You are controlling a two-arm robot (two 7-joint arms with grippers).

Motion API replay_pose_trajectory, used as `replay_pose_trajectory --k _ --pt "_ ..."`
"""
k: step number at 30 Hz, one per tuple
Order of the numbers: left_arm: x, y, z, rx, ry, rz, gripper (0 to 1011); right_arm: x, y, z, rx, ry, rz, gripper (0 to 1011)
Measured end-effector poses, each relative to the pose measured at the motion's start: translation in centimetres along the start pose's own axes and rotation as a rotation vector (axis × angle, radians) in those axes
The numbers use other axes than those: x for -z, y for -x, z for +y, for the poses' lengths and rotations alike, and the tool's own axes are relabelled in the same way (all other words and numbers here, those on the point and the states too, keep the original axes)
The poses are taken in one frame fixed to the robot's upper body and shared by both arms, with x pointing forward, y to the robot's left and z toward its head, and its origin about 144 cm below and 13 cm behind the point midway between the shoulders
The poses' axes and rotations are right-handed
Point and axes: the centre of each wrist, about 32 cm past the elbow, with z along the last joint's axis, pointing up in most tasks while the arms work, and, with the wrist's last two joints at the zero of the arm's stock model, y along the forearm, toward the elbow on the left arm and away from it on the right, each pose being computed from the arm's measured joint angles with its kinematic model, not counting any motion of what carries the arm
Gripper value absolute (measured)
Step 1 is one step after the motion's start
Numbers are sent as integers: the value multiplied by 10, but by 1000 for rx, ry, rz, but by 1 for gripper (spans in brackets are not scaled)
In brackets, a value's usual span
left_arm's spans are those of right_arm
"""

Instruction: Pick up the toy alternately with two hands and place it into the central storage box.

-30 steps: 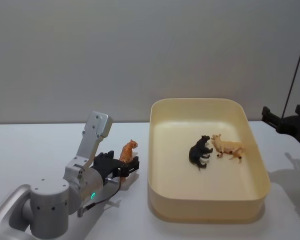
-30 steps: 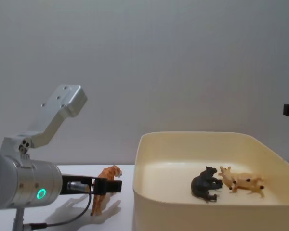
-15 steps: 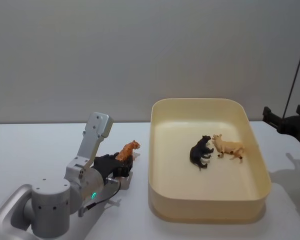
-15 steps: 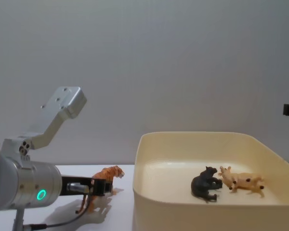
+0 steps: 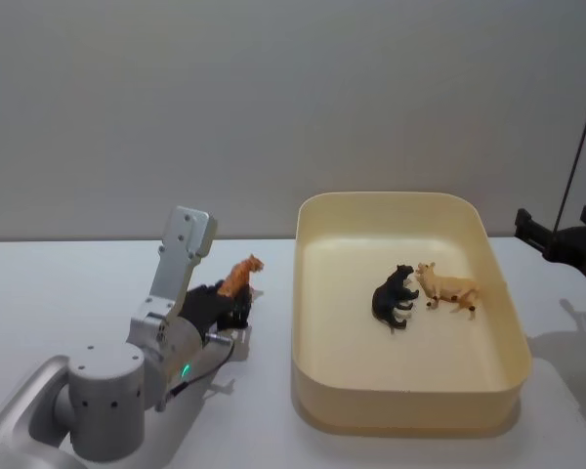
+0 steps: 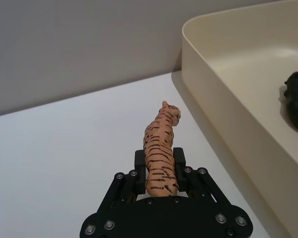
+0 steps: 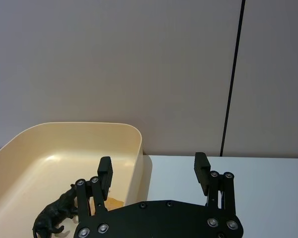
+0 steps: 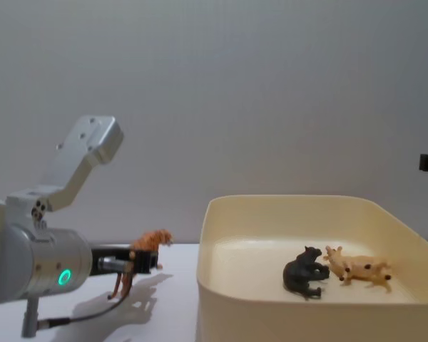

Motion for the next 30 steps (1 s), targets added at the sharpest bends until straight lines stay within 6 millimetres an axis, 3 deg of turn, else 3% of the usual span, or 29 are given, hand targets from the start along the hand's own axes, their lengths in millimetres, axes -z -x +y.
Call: replay_pose_trajectory --k 14,30 --pt "-27 5 -5 -51 139 -6 296 0 0 0 0 0 0 1001" --pt "-72 13 -24 90 218 -37 296 0 0 0 0 0 0 1001"
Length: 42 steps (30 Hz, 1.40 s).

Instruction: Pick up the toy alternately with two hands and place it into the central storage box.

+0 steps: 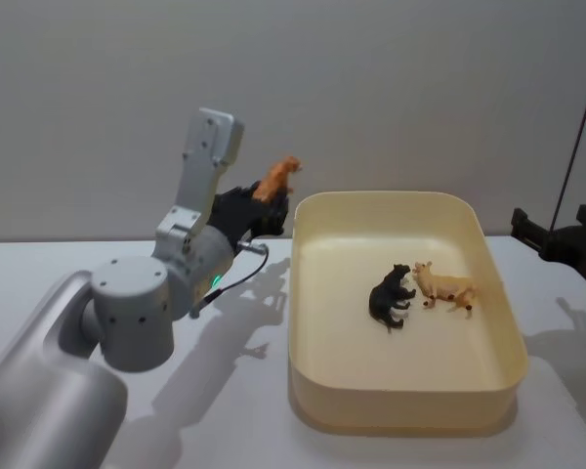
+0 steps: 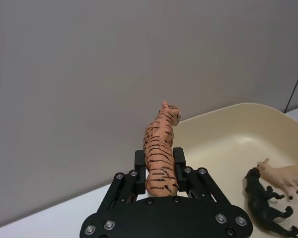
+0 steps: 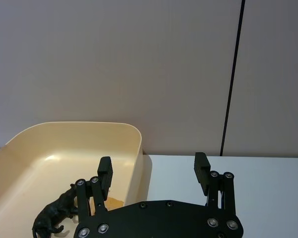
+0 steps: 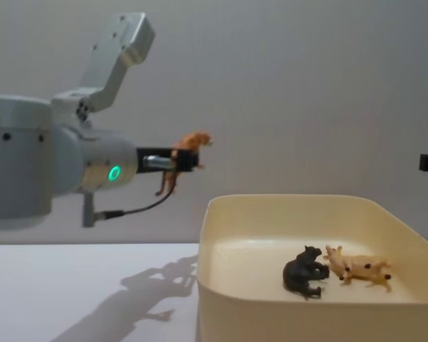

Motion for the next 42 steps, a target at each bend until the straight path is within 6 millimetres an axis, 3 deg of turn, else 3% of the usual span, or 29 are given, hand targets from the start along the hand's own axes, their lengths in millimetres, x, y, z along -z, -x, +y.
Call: replay_pose_trajectory --k 14,34,42 --pt "-17 10 -28 99 -10 -31 296 0 0 0 0 0 0 1001" --pt "-13 20 -47 156 -60 -53 296 0 0 0 0 0 0 1001" --pt "-13 21 -49 164 -62 -54 527 0 0 0 0 0 0 1001"
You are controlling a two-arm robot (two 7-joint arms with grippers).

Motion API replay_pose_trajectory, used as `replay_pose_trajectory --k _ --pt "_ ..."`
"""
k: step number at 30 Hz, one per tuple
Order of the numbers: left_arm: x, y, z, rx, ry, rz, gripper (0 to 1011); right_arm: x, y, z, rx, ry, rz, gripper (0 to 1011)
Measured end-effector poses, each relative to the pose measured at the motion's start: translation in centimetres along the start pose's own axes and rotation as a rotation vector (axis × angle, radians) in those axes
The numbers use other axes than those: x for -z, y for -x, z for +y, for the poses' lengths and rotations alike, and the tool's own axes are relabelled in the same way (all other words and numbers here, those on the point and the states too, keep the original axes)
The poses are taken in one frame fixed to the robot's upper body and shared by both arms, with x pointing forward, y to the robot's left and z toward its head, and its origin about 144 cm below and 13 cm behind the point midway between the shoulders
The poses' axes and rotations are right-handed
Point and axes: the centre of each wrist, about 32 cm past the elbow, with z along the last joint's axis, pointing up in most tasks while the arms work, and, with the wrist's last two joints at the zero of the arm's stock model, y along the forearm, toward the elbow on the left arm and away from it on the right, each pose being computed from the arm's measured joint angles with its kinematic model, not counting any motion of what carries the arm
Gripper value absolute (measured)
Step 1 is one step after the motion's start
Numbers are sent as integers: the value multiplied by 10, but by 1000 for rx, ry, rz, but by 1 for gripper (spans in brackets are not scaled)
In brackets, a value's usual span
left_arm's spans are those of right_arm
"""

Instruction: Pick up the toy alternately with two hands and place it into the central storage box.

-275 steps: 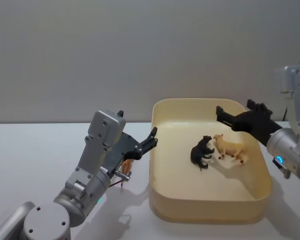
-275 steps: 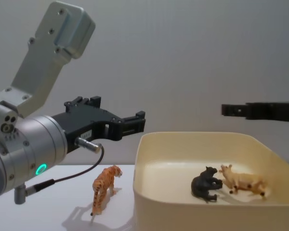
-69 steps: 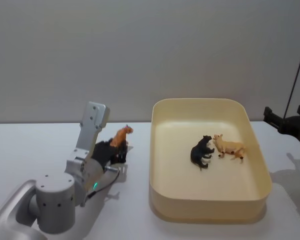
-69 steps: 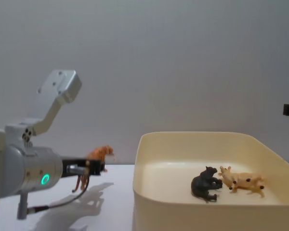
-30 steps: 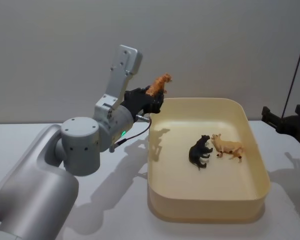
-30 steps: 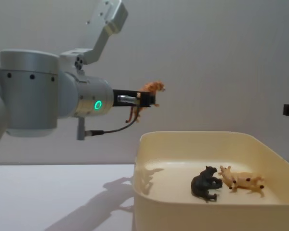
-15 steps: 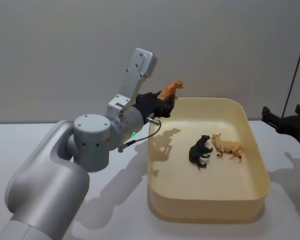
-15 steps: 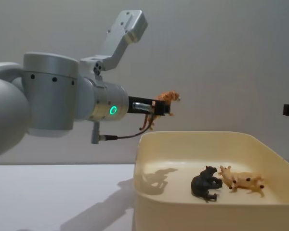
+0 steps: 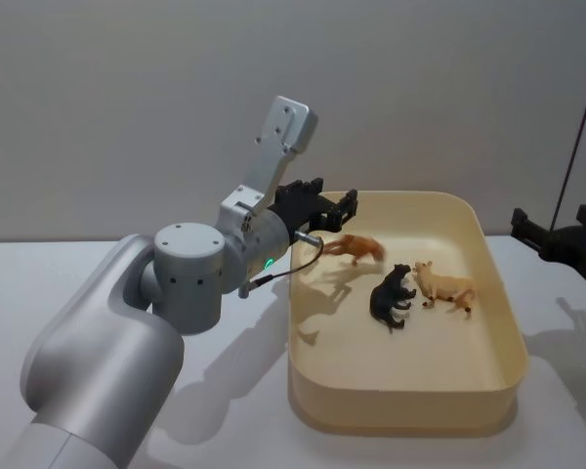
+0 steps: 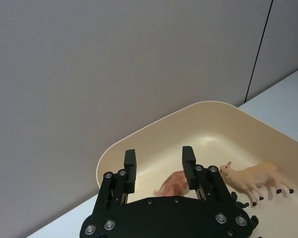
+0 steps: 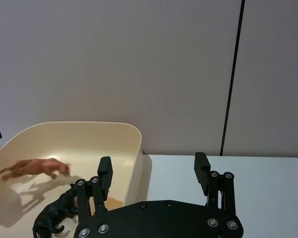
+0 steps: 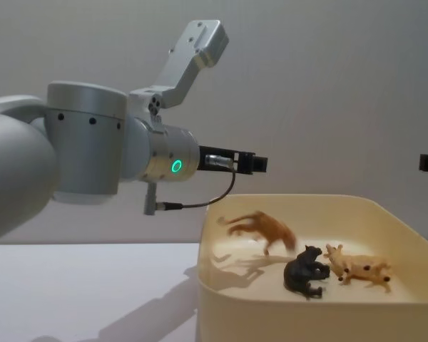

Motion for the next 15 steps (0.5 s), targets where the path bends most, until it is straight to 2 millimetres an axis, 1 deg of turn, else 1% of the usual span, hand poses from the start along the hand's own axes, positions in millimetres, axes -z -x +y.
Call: replay_pose_trajectory --k 1,2,3,5,6,9,10,12,13,14,15 --pt "0 0 0 0 0 0 564 0 0 0 0 0 0 1001" --pt "0 0 -1 2 -1 0 564 0 0 0 0 0 0 1001" --pt "0 0 -1 2 -1 0 633 0 0 0 0 0 0 1001" --pt "0 0 -1 3 -1 0 670 0 0 0 0 0 0 1001" --pt "0 0 -1 4 -1 0 731 0 0 0 0 0 0 1001" --pt "0 1 -2 5 -2 0 789 0 0 0 0 0 0 1001" --pt "0 1 -2 5 -2 0 840 0 0 0 0 0 0 1001" --pt "0 1 -2 5 -2 0 881 0 0 0 0 0 0 1001" --pt "0 1 -2 6 -2 0 931 0 0 0 0 0 0 1001" --pt "0 1 -2 6 -2 -1 940 0 0 0 0 0 0 1001" --pt "0 1 -2 7 -2 -1 976 0 0 0 0 0 0 1001"
